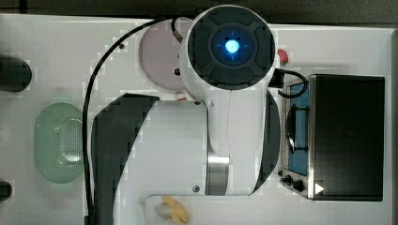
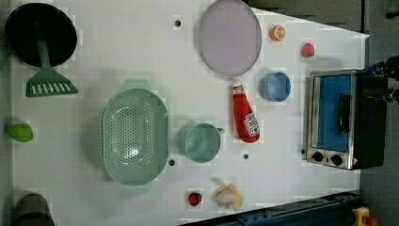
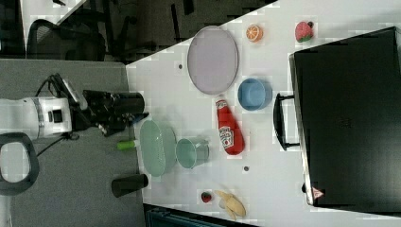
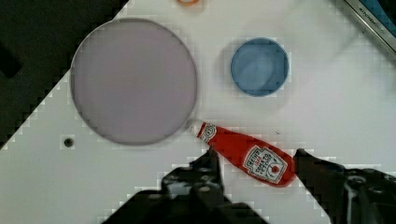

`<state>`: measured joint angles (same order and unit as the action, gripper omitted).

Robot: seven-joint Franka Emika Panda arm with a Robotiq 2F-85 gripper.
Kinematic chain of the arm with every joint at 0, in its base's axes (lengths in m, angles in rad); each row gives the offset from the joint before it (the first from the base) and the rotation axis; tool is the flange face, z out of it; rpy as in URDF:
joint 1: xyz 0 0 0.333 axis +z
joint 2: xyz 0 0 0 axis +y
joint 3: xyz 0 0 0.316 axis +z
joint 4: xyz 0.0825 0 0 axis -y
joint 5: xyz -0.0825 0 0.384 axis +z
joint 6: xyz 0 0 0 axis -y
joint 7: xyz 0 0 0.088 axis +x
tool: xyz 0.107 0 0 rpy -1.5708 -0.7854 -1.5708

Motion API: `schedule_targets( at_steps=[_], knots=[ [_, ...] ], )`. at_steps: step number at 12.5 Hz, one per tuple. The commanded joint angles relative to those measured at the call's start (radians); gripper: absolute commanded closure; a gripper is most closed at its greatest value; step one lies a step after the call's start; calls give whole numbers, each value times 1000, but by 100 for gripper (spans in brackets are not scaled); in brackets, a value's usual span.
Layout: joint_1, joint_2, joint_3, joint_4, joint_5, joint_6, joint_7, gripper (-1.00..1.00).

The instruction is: Pick Ketchup from the table and place it in strainer.

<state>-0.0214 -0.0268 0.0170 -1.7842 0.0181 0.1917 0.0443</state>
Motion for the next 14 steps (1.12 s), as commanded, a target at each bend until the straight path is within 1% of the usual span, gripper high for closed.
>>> schedule_targets(
  at_steps=[1, 3, 5, 7, 10, 14],
  knots=[
    [-107, -266, 44, -128, 11, -227, -3, -59],
    [-106, -258, 50, -143, 11, -225, -7, -100],
    [-105, -235, 66, -175, 11, -206, -52, -100],
    [-102, -198, 86, -215, 11, -145, -124, -100],
    [-101, -124, 109, -286, 11, -4, -234, -100],
    [-99, -17, 131, -392, 11, 230, -477, -100]
  ],
)
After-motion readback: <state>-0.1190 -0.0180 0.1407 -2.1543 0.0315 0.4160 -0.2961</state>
